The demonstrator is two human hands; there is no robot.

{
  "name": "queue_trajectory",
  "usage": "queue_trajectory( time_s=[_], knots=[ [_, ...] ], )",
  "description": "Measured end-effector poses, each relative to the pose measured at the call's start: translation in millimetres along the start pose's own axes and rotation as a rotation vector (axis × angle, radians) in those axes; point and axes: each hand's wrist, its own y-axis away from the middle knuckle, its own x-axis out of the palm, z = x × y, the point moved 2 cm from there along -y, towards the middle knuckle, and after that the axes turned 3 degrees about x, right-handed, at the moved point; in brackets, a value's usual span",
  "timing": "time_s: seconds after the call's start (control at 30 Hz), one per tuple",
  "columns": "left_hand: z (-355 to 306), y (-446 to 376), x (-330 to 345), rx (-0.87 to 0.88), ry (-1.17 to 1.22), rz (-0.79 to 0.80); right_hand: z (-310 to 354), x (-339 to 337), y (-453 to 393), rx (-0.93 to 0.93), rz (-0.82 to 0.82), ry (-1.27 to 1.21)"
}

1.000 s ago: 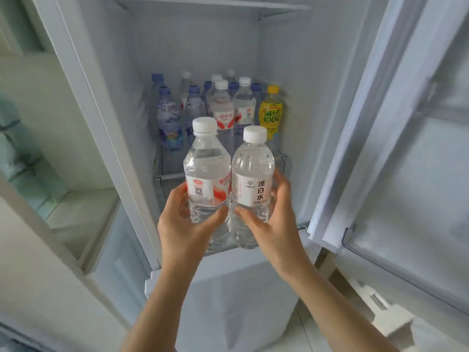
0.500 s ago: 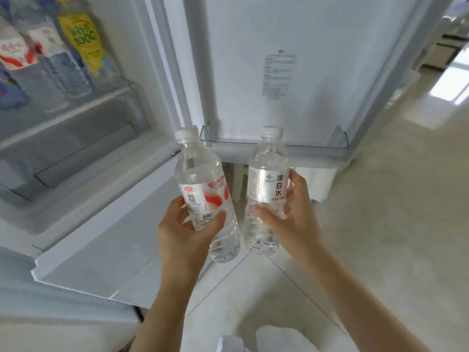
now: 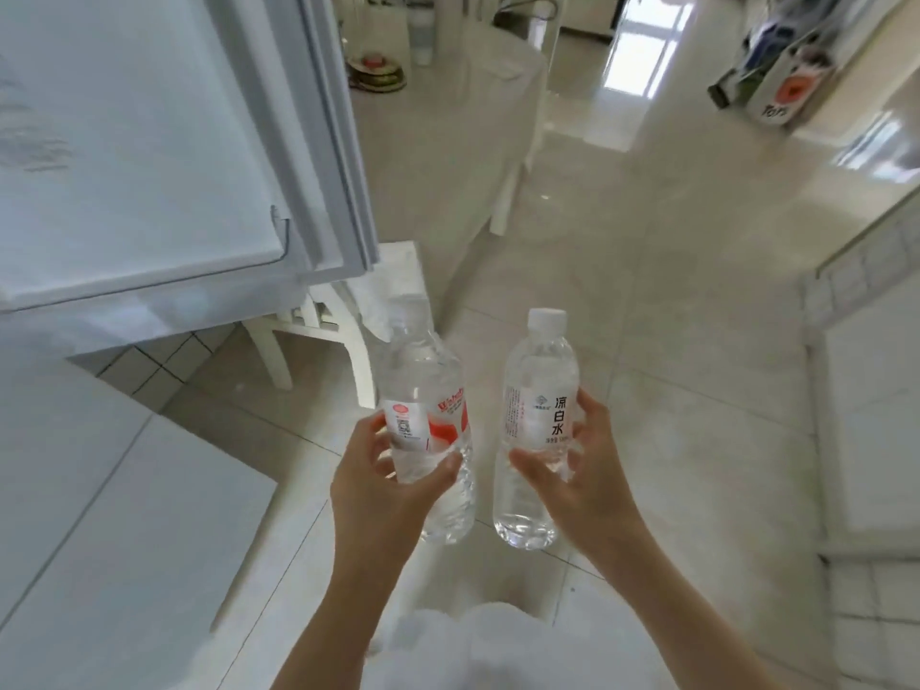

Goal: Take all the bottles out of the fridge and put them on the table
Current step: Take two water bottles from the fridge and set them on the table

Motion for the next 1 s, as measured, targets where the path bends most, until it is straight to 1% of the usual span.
queue_trajectory(
  time_s=[0.1, 0.2, 0.33, 0.5, 0.67, 0.83, 1.0],
  knots=[
    [-4, -12, 67, -0.023, -0.006, 0.054, -22, -50, -27, 0.031, -0.039, -0.011],
    [-9, -27, 111, -0.037, -0.048, 0.075, -30, -81, -51, 0.062, -0.063, -0.016],
    [-16, -59, 153, -0.072, -0.108, 0.071, -34, -113, -94, 0.122, -0.061, -0.018],
    [-25, -112, 181, -0.095, -0.143, 0.052, -30, -124, -155, 0.153, -0.057, -0.023],
    [-32, -203, 214, -0.11, -0.148, 0.034, -18, -120, -255, 0.14, -0.016, -0.001],
    [-54, -299, 238, -0.123, -0.143, 0.017, 17, -115, -363, 0.085, 0.052, 0.037],
    [-81, -381, 255, -0.106, -0.131, -0.024, 46, -114, -455, 0.049, 0.039, 0.041]
  ],
)
